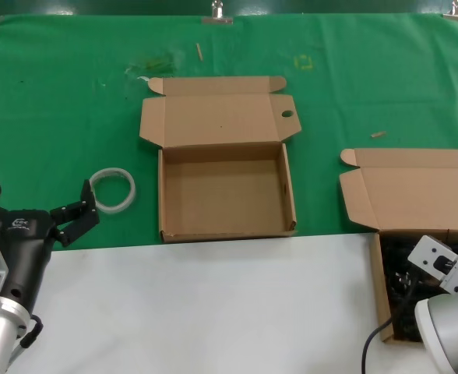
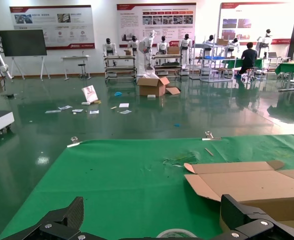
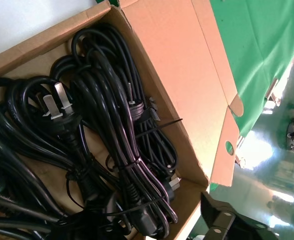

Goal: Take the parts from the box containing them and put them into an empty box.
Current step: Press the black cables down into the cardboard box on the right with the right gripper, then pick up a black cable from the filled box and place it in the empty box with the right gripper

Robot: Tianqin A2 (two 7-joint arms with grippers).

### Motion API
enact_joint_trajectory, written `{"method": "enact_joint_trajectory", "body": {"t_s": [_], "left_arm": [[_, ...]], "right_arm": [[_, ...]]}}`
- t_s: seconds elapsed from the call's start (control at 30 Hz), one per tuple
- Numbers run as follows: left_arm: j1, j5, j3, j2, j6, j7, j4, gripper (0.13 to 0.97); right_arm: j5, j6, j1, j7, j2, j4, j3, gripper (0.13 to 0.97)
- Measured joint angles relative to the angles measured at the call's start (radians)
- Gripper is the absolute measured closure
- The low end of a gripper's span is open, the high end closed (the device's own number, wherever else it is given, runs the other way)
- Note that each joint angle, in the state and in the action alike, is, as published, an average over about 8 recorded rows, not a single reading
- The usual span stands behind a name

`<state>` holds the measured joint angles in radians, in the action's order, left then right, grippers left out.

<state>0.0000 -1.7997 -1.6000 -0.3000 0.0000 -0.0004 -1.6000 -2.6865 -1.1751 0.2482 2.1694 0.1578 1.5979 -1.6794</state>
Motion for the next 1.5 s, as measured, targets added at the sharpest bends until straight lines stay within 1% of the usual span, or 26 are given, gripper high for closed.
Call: {"method": "enact_joint_trajectory", "body": {"t_s": [0.23,0.37,0.63,0.67,0.93,1.07,1.27,1.4,1.5], "left_arm": [[0.000,0.000,0.000,0.000,0.000,0.000,0.000,0.132],[0.000,0.000,0.000,0.000,0.000,0.000,0.000,0.132],[0.000,0.000,0.000,0.000,0.000,0.000,0.000,0.132],[0.000,0.000,0.000,0.000,0.000,0.000,0.000,0.132],[0.000,0.000,0.000,0.000,0.000,0.000,0.000,0.132],[0.000,0.000,0.000,0.000,0.000,0.000,0.000,0.132],[0.000,0.000,0.000,0.000,0.000,0.000,0.000,0.132],[0.000,0.000,0.000,0.000,0.000,0.000,0.000,0.132],[0.000,0.000,0.000,0.000,0.000,0.000,0.000,0.132]], "right_arm": [[0.000,0.021,0.010,0.002,0.000,-0.022,0.001,0.590],[0.001,0.031,0.016,0.002,0.000,-0.033,-0.002,0.590],[-0.004,0.045,0.026,-0.003,0.000,-0.050,-0.010,0.776],[-0.005,0.047,0.028,-0.004,0.000,-0.052,-0.011,0.776],[-0.009,0.047,0.041,-0.010,0.000,-0.046,-0.023,0.886],[0.000,0.028,0.053,-0.009,-0.001,-0.007,-0.036,0.890],[0.024,-0.022,0.070,-0.001,-0.001,0.089,-0.073,0.897],[0.033,-0.041,0.085,-0.007,-0.001,0.135,-0.112,0.897],[0.033,-0.032,0.106,-0.026,-0.001,0.141,-0.153,0.897]]}}
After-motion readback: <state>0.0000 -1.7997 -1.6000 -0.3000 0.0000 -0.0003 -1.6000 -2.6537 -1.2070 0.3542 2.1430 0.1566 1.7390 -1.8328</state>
